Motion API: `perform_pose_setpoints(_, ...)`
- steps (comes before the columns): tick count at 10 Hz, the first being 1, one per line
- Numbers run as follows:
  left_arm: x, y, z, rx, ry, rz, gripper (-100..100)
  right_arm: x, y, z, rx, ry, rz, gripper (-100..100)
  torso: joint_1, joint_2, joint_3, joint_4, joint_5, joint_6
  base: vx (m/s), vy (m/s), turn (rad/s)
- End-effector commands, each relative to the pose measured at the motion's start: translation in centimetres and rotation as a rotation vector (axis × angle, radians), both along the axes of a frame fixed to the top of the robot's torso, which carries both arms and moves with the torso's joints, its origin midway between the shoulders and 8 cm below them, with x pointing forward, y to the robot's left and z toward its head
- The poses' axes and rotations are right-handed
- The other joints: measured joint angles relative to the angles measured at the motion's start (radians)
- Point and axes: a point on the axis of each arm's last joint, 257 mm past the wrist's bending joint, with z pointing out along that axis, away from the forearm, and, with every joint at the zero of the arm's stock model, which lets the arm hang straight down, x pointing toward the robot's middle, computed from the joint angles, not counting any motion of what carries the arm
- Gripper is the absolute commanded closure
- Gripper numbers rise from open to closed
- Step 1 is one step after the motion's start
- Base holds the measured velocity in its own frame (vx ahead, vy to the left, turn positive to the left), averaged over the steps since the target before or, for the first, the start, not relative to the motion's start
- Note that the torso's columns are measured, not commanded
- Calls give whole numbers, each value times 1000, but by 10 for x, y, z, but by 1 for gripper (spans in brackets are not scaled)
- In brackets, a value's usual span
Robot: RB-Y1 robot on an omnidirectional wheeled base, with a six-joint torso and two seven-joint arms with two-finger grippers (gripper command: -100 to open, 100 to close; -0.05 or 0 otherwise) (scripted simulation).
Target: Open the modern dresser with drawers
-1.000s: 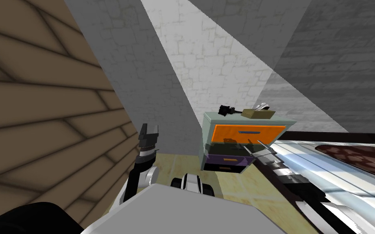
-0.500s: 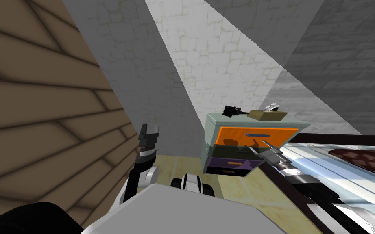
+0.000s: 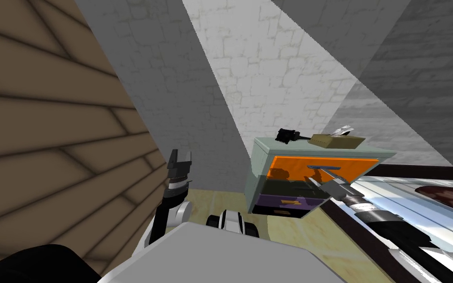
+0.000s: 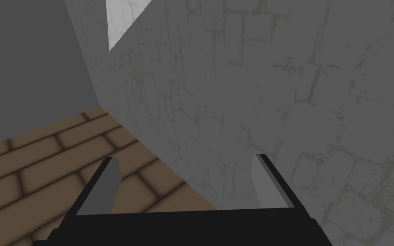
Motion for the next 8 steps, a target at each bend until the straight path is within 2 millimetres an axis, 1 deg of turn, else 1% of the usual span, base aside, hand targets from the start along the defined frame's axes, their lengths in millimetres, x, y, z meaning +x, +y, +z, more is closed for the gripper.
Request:
perform_pose_setpoints(1, 0, 0, 0, 0, 0, 0, 0, 0, -5, 2, -28, 2, -8, -100, -1, 1, 1, 0, 0, 0, 23, 16, 1)
perform_pose_setpoints(2, 0, 0, 0, 0, 0, 0, 0, 20, 18, -10, 8, 13, 19, -100, -1, 2, 1, 1, 0, 0, -15, -34, -246)
perform_pose_setpoints(3, 0, 0, 0, 0, 0, 0, 0, 23, 20, -11, -13, 19, 23, -100, -2, 3, 2, 1, -1, 1, -19, -58, -134)
perform_pose_setpoints(4, 0, 0, 0, 0, 0, 0, 0, 41, 44, -19, 40, 21, 50, -100, -1, 2, 2, 1, 0, 0, -27, -88, -230)
perform_pose_setpoints(5, 0, 0, 0, 0, 0, 0, 0, 45, 47, -18, 17, 24, 56, -100, -1, 1, 1, 0, 0, 0, -22, -74, -136)
perform_pose_setpoints(6, 0, 0, 0, 0, 0, 0, 0, 45, 48, -21, 0, 33, 57, -100, 2, 0, 0, 0, 1, 0, -4, -32, 13)
perform_pose_setpoints(7, 0, 0, 0, 0, 0, 0, 0, 63, 74, -28, 47, 37, 86, -100, 5, -1, -1, 0, 1, -1, -7, -50, -253)
perform_pose_setpoints(8, 0, 0, 0, 0, 0, 0, 0, 67, 77, -26, 20, 39, 92, -100, 3, -1, -1, 0, 1, 1, -4, -47, -123)
